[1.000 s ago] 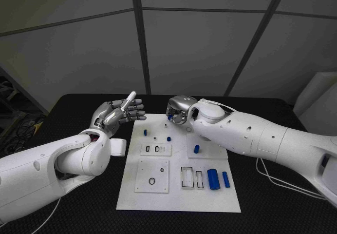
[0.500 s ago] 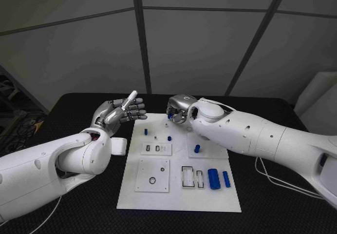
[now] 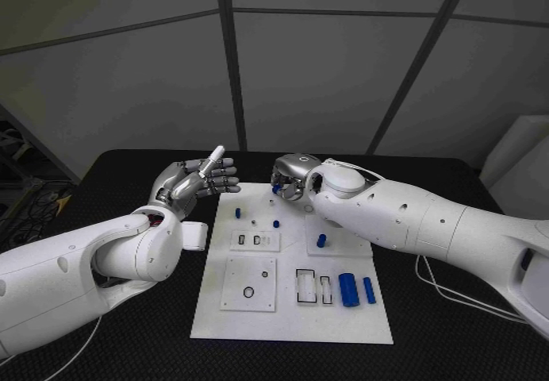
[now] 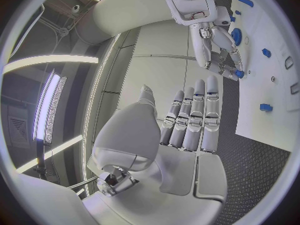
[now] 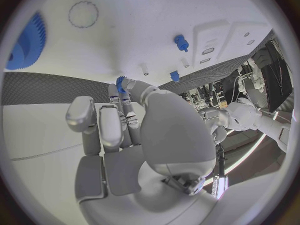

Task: Assemble the parts on the task board

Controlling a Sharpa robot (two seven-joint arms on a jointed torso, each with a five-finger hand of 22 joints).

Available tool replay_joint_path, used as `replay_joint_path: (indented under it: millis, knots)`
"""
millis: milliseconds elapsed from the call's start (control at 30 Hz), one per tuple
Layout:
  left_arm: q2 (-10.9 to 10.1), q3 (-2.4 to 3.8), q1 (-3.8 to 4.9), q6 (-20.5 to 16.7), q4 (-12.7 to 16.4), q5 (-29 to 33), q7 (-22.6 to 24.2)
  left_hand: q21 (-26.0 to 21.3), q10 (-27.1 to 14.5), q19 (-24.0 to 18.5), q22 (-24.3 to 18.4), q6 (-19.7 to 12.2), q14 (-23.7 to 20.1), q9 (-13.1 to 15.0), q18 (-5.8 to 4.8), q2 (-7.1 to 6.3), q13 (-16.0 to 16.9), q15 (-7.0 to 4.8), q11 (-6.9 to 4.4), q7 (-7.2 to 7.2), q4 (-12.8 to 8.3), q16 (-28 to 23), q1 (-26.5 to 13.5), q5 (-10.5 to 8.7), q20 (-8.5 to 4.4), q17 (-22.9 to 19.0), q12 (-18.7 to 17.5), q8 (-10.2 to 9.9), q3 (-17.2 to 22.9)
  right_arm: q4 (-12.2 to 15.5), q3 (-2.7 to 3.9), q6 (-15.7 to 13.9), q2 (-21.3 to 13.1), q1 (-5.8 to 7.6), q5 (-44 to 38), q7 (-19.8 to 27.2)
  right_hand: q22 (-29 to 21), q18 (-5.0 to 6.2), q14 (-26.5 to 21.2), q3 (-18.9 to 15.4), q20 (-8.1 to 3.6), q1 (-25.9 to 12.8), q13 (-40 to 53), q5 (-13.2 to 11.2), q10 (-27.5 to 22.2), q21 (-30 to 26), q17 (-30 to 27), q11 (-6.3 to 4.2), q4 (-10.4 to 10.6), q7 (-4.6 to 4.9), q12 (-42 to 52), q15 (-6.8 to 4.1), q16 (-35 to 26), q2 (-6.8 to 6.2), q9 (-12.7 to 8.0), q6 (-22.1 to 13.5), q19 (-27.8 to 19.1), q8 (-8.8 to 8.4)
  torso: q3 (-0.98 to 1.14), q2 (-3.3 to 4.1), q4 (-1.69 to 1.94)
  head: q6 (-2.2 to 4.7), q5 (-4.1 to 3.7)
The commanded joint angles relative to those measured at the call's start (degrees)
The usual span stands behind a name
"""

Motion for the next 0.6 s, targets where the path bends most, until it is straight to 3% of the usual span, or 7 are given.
replay_joint_path:
  millis: [33, 233, 433, 600]
  knots:
    - [0.1, 0.06, 0.12, 0.9, 0.0, -0.5, 0.0, -0.2, -0.1, 0.0, -0.1, 0.0, 0.0, 0.0, -0.69, 0.07, 0.0, 0.16, 0.36, 0.42, -0.3, -0.2, 0.5, 0.06, 0.31, 0.1, -0.3, -0.3, 0.0, -0.1, -0.05, 0.8, -0.1, 0.06, -0.4, 0.1, -0.2, -0.46, 1.7, -0.2, 0.29, -0.7, -0.1, -0.3, -1.2, 0.2, 0.1, 0.21, 0.2, 0.10, -0.3, 0.53, 0.3, -0.23, -0.2, -1.3, -0.5, -0.44, -0.01, 0.00, 0.01, -0.01, 0.00]
    - [0.0, 0.06, 0.15, 0.9, 0.0, -0.5, 0.0, -0.2, -0.1, 0.0, -0.1, 0.0, 0.0, 0.0, -0.69, 0.07, 0.0, 0.16, 0.36, 0.42, -0.3, -0.2, 0.5, 0.06, 0.31, 0.1, -0.3, -0.3, 0.0, -0.2, -0.05, 0.2, 0.0, 0.06, -0.4, -0.4, -5.0, 0.52, 1.0, -0.4, 1.18, -1.3, -0.2, -0.7, -8.2, -2.4, -2.3, 1.42, 0.0, 0.05, -0.1, 1.51, -0.8, -1.49, -0.7, -6.6, -4.0, -0.46, -0.02, 0.03, -0.03, 0.01, -0.01]
    - [0.0, 0.06, 0.18, 0.9, 0.0, -0.5, 0.0, -0.2, -0.1, 0.0, -0.1, 0.0, 0.0, 0.0, -0.69, 0.07, 0.0, 0.16, 0.36, 0.42, -0.3, -0.2, 0.5, 0.06, 0.31, 0.1, -0.3, -0.3, 0.0, 0.4, -0.05, -1.4, -0.4, 0.06, -0.4, -0.6, -7.2, 0.91, 0.6, -1.1, 1.41, -1.3, -0.2, -0.8, -10.0, -3.7, -3.9, 1.70, -0.2, -0.02, 0.1, 1.66, -1.7, -1.57, -0.6, -7.5, -5.3, -0.45, -0.01, 0.03, -0.07, 0.07, 0.01]
    - [-0.1, 0.06, 0.19, 1.0, -0.1, -0.5, 0.0, -0.2, -0.1, 0.0, -0.1, 0.0, 0.0, 0.0, -0.69, 0.10, 0.0, 0.16, 0.38, 0.43, -0.4, -0.3, 0.5, 0.06, 0.32, 0.1, -0.3, -0.3, 0.0, 3.3, -0.04, -3.6, -2.6, 0.05, 0.0, -0.7, -7.0, 0.89, 0.5, -1.3, 1.41, -1.3, -0.1, -0.7, -9.5, -3.6, -4.1, 1.55, -0.2, 0.05, 0.7, 1.56, -1.8, -1.43, -0.5, -7.2, -5.0, -0.26, 0.10, 0.02, -0.19, 0.06, 0.12]
